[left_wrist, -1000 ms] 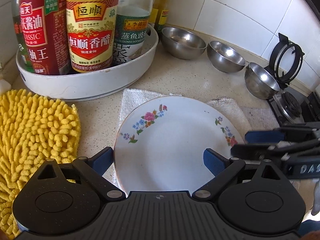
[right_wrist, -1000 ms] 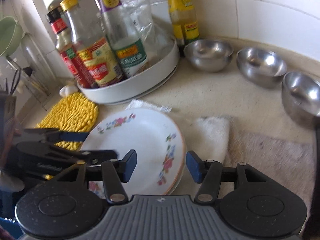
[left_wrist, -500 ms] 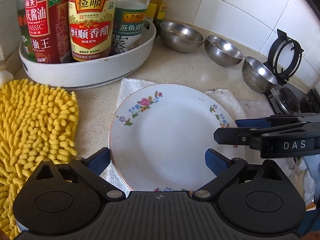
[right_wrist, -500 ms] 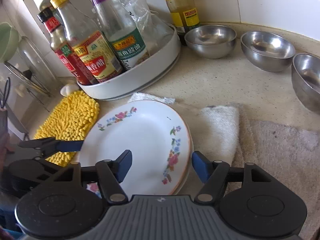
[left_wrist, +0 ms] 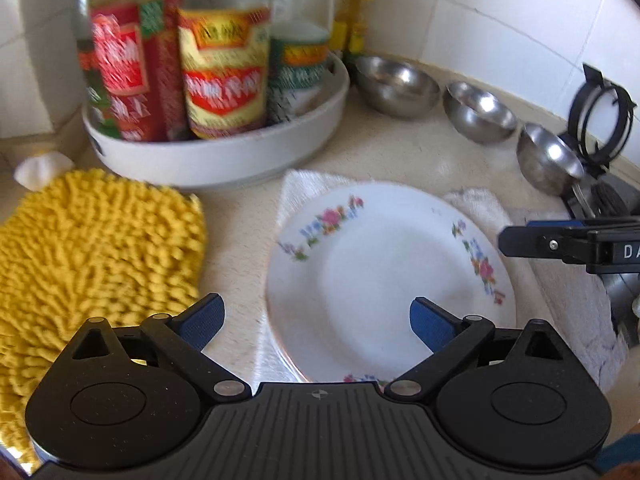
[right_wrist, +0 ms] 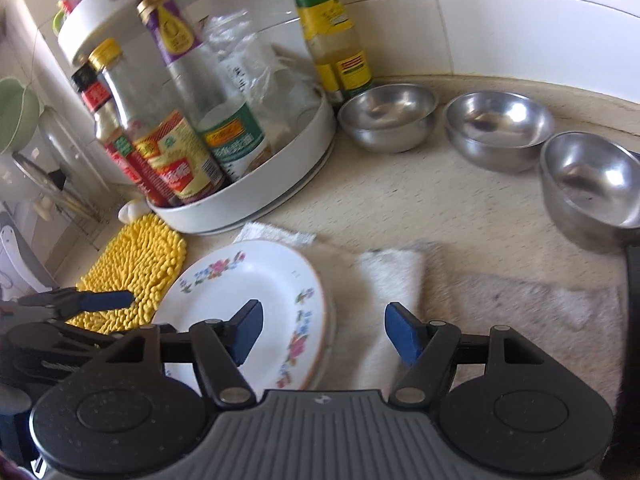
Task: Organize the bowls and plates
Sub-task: 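Move both grippers to the steel bowls along the wall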
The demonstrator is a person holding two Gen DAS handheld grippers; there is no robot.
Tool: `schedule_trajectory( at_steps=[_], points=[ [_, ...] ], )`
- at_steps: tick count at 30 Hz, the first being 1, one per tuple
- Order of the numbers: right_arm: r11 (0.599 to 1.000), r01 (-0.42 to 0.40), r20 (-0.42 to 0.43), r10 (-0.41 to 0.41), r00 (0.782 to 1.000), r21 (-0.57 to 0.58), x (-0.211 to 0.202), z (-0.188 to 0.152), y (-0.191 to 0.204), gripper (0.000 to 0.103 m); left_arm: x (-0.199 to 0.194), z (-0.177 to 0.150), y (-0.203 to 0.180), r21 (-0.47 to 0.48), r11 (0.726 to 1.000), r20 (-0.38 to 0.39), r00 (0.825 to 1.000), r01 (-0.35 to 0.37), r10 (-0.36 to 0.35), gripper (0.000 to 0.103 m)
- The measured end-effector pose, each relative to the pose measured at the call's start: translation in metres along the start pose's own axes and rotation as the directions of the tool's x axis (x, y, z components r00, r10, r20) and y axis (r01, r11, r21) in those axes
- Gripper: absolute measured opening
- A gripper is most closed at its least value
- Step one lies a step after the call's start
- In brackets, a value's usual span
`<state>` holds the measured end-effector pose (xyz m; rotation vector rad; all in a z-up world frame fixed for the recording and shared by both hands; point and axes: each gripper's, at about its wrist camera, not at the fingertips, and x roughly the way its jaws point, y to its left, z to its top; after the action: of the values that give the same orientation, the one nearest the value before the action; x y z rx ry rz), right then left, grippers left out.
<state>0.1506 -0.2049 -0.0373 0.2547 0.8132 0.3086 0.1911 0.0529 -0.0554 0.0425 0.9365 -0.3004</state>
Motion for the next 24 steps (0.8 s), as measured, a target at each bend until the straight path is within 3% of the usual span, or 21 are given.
schedule_trajectory(
  at_steps=[5, 14, 24],
  points=[
    [0.999, 0.036, 0.028, -0.036, 0.999, -0.022, -0.021, 0.017, -0.02, 0.072, -0.012, 0.017, -0.013, 0.019, 0.999, 0.045, 0.998, -0.039, 0.038, 0.101],
    [0.993, 0.113, 0.086, -0.11, 0.99, -0.04, -0.066, 0.06, -0.073, 0.072, -0.009, 0.06, -0.088, 0.166, 0.986, 0.109, 0.993, 0.029, -0.048, 0.102],
    [0.985, 0.09, 0.067, -0.081, 0.994, -0.145, -0.064, 0.107, -0.097, 0.072, 0.016, 0.1, -0.156, 0.233, 0.972, 0.128, 0.989, 0.038, -0.07, 0.102]
  ],
)
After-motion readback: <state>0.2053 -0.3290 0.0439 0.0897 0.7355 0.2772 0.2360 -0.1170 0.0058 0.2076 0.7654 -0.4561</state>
